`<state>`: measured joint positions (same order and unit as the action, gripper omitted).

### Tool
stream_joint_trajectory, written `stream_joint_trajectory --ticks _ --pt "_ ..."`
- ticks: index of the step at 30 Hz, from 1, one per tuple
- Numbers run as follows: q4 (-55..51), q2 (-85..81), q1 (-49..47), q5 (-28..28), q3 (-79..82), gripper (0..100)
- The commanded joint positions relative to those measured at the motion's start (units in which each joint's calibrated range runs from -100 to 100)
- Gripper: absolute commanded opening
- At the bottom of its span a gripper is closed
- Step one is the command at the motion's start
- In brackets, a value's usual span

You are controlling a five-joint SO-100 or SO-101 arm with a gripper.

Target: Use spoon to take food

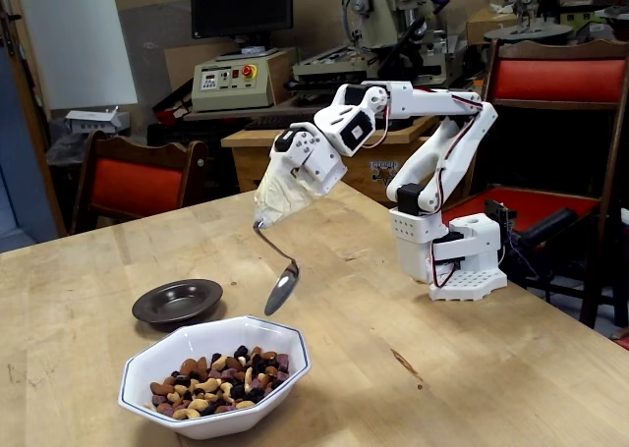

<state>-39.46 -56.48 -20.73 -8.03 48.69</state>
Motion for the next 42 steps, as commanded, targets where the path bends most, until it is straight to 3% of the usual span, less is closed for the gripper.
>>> stream_joint_trajectory --ticks 1,19,30,42 --pt "0.73 0.64 -0.08 -0.15 -7.01 4" --pt "1.12 17.24 -0.38 -0.15 -18.96 4" --pt "10.85 28.54 0.29 -0.10 -19.93 4" --pt "9.50 36.93 0.36 6.30 -10.20 4"
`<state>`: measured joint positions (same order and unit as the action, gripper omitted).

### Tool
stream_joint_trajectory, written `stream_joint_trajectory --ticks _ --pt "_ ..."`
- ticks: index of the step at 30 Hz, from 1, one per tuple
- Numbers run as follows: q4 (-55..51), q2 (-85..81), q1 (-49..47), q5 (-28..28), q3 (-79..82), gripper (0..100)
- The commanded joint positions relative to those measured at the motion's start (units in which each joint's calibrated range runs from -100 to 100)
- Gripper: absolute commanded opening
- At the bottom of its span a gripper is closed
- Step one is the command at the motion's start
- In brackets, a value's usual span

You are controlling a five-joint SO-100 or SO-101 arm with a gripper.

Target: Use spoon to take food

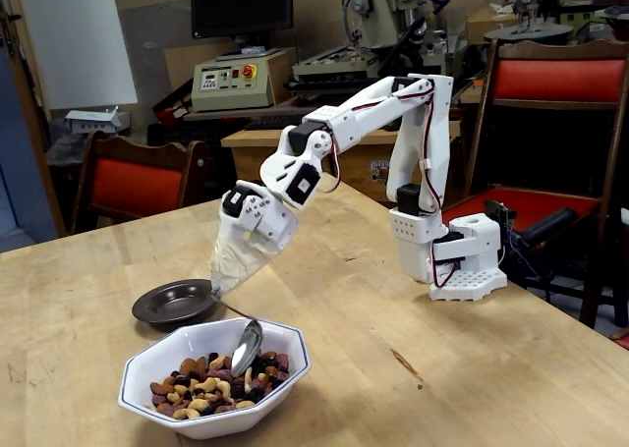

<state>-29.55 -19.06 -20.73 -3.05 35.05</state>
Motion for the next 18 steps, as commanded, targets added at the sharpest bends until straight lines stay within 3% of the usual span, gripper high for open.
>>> stream_joint_trajectory --ticks 1,5,18 --pt "-0.33 -0.50 0.36 1.32 4.60 5" --pt "3.46 -0.58 -0.23 1.32 8.49 5" --pt "34.84 -0.58 -0.30 1.32 26.19 5"
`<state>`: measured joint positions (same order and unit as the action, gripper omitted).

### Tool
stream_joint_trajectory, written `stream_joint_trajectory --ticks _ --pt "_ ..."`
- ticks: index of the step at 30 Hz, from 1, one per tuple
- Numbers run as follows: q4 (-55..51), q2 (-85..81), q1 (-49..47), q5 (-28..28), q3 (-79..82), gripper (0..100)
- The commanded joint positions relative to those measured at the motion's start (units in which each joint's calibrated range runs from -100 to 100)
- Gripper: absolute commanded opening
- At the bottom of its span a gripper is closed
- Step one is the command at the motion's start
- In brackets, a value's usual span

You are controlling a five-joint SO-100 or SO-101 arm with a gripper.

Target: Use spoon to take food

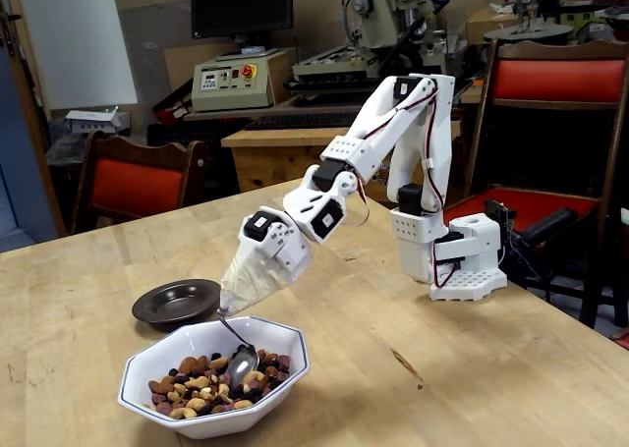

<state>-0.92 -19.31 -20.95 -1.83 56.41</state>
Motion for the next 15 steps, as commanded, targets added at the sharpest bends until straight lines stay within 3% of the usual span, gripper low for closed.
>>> stream_joint_trajectory --ticks 1,15 --pt "7.88 -0.41 -0.08 0.10 6.33 5" --pt "33.96 -5.46 0.43 0.15 22.44 5"
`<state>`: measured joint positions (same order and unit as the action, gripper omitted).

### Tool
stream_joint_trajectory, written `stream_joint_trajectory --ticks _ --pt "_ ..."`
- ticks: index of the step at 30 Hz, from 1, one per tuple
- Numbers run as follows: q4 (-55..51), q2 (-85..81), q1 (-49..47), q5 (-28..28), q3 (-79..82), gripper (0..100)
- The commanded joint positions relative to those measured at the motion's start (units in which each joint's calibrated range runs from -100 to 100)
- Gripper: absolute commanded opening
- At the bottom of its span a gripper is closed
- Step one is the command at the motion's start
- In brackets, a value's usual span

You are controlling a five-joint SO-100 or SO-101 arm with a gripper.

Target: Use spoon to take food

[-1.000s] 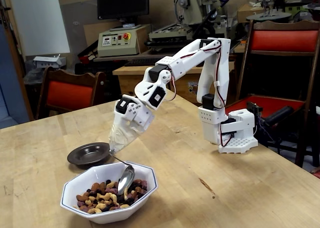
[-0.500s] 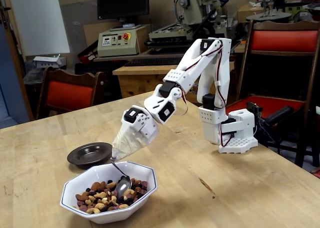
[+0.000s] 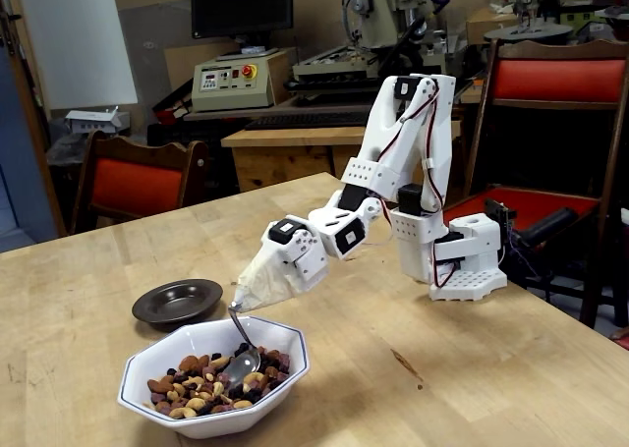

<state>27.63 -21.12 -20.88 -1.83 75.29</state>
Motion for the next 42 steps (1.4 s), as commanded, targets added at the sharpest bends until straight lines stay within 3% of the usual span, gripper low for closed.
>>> stream_joint_trajectory --ticks 1,18,26,42 --pt "6.84 -4.77 0.36 0.15 5.06 5" --pt "11.74 -7.25 -0.23 0.59 11.79 5" --pt "12.45 3.79 -0.23 0.39 2.76 5" --pt "12.61 5.41 0.43 0.15 -1.84 5"
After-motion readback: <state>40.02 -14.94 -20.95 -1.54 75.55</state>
